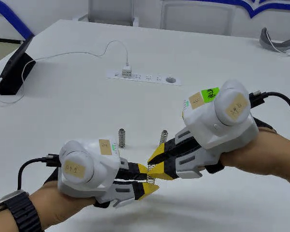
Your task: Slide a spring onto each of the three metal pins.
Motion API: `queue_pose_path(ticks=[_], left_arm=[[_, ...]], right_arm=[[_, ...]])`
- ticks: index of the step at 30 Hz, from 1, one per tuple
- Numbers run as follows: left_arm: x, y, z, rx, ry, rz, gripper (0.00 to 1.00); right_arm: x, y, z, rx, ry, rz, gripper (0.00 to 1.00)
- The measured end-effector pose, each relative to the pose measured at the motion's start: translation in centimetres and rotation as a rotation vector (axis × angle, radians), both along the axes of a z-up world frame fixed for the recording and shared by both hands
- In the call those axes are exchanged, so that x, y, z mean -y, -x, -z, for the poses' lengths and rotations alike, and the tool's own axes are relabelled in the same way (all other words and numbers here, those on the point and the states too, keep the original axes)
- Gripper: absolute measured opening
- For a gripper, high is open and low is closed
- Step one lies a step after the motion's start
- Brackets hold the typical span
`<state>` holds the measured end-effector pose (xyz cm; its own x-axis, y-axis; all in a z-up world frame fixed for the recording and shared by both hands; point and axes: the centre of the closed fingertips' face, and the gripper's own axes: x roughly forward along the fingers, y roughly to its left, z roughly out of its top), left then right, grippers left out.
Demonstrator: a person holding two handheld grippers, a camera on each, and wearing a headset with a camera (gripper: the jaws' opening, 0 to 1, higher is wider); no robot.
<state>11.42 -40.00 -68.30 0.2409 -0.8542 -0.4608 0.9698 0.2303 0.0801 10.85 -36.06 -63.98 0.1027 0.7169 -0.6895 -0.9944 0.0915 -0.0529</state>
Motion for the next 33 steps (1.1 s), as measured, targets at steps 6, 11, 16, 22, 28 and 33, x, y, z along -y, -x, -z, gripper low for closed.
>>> queue_pose_path(ticks=[6,11,16,22,28,33], left_arm=[[0.1,0.0,0.2,-0.006,0.002,-0.004,0.12],[0.0,-0.2,0.1,-0.028,0.024,-0.022,0.17],[-0.5,-0.6,0.0,-0.045,0.050,-0.056,0.22],[-1.6,-1.3,-0.1,-0.058,0.080,-0.112,0.28],[-2.6,-1.8,-0.2,-0.068,0.103,-0.167,0.35],[-3.3,-2.2,0.0,-0.072,0.114,-0.201,0.39]], right_arm=[[0.0,-0.2,0.2,0.007,0.007,0.003,0.12],[0.6,-0.7,0.1,0.015,0.013,0.022,0.12],[1.2,-1.2,-0.2,0.020,0.014,0.043,0.12],[2.2,-1.9,-0.6,0.030,0.013,0.077,0.12],[3.9,-3.0,-1.1,0.045,0.012,0.133,0.12],[5.3,-3.8,-1.5,0.054,0.010,0.176,0.12]])
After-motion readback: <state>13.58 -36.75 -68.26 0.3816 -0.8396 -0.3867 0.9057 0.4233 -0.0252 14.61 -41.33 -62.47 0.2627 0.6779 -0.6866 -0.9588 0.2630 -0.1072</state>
